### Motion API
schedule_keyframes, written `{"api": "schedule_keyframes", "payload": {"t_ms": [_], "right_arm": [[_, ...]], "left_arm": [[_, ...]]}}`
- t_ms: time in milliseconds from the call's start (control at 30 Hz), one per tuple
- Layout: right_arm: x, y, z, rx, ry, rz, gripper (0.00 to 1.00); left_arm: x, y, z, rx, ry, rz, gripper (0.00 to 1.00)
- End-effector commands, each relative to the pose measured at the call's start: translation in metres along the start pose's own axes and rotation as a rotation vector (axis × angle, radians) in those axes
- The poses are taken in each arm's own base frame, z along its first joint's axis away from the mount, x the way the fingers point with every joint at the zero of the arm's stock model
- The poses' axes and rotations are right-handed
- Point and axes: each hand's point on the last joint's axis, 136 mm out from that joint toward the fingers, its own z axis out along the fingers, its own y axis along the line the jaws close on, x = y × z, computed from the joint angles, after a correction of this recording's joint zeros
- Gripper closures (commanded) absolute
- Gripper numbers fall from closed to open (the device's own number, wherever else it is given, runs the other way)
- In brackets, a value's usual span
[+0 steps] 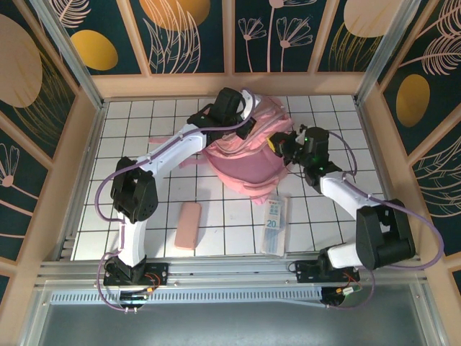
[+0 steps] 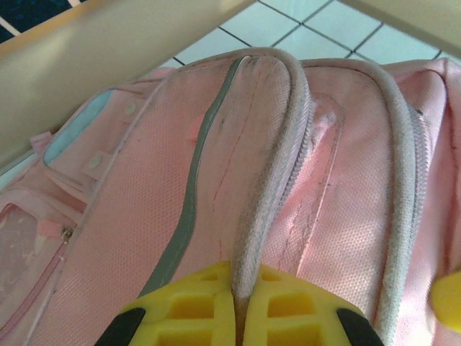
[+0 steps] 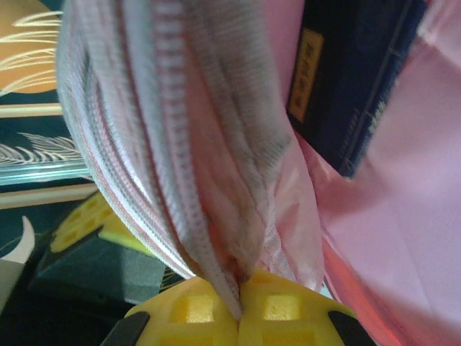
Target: Pack the student bag
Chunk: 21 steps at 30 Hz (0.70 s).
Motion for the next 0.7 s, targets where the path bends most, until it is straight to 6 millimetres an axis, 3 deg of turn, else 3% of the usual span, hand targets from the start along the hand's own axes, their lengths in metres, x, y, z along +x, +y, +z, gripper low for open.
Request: {"api": "schedule_keyframes", "payload": {"t_ms": [0,100,200,300,433,667], "right_arm": [[-0.026,0.042,-0.008,-0.206,-0.017,-0.216,1.00],[-0.029,0.052,-0.009,-0.302,0.079,-0.307,1.00],[-0.020,0.064,-0.013,-0.451,0.218,-0.318,1.00],[-0.010,0.077,-0.028,-0.619,0.313,-0.275,1.00],[0.002,0.063,-0.024,-0.590,0.374,-0.285,1.00],[0.003,0.041,-0.033,-0.556,0.327,-0.266,0.95]], "left_arm": [[-0.049,-0.011,-0.027,0.052,-0.108,-0.155,1.00],[-0.050,-0.014,-0.033,0.075,-0.072,-0.277,1.00],[-0.033,-0.012,-0.030,0.055,-0.023,-0.367,1.00],[-0.016,0.004,-0.024,-0.040,-0.002,-0.391,1.00],[-0.002,0.043,-0.021,-0.260,-0.028,-0.356,1.00],[-0.001,0.076,-0.021,-0.351,-0.034,-0.362,1.00]]}}
